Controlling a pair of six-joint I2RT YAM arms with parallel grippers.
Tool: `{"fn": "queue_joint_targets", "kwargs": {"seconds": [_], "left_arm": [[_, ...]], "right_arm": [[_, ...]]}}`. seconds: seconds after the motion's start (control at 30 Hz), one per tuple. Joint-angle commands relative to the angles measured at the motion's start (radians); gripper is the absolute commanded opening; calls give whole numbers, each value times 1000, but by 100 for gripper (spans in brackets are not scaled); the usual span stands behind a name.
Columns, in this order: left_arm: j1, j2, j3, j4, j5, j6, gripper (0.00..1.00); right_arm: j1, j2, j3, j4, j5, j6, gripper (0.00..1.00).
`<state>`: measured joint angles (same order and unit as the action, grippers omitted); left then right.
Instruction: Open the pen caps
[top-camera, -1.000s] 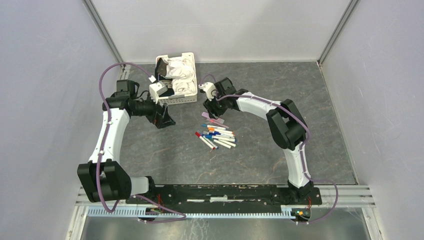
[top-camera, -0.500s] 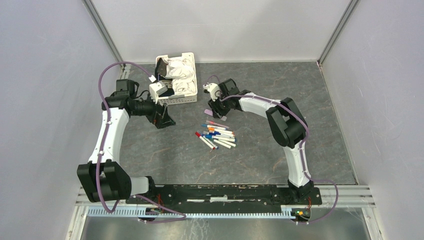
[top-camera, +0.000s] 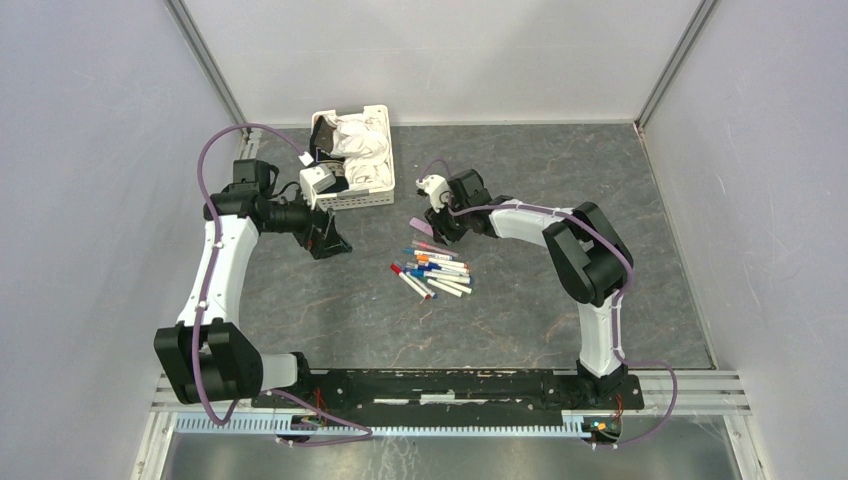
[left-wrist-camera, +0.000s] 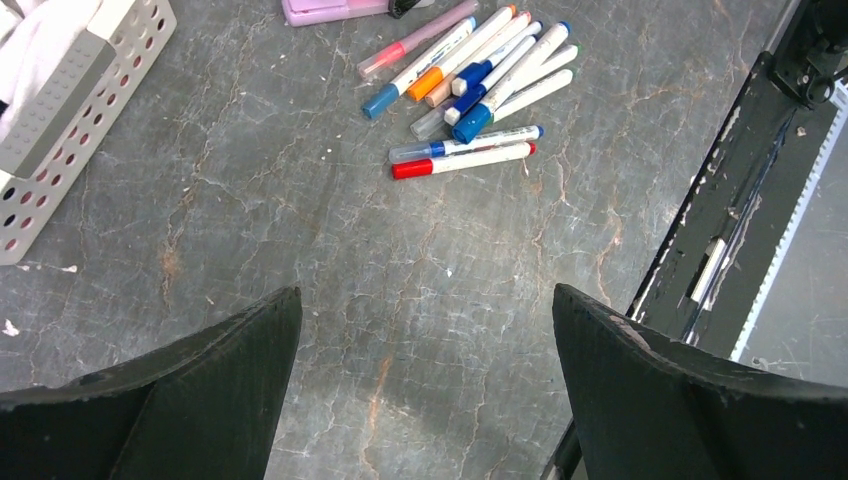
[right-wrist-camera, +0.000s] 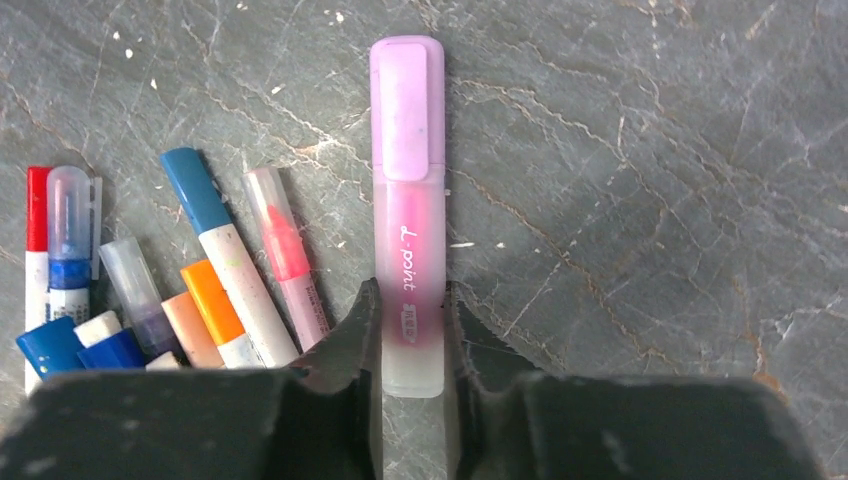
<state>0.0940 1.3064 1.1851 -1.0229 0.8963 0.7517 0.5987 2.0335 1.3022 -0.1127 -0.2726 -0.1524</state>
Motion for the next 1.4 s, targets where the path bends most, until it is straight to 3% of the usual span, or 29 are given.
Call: {"fn": "queue_joint_targets", "kwargs": {"seconds": [0.0,0.4,0.63,1.0,1.13,1.37], "left_arm": [[-10,1,10,-22,53,94,100],[-82,47,12,-21,46,276,100],[-185,60,7,-22,28,344,100],[-209,46,-14,-82,96,426,100],[-212,30,-16,-137,118,486,95],[-225,31,3,-208,151,558,69]], "right_arm": [[-1,-12,47,-140,15,10,0],[32,-274,43,-223,-215,52,0],[108,-275,115,-301,-339,57,0],[215,-260,260,-368,-369,52,0],[229,-238,291,-385,-378,44,0],[243,-218,319,-418,-370,22,0]]}}
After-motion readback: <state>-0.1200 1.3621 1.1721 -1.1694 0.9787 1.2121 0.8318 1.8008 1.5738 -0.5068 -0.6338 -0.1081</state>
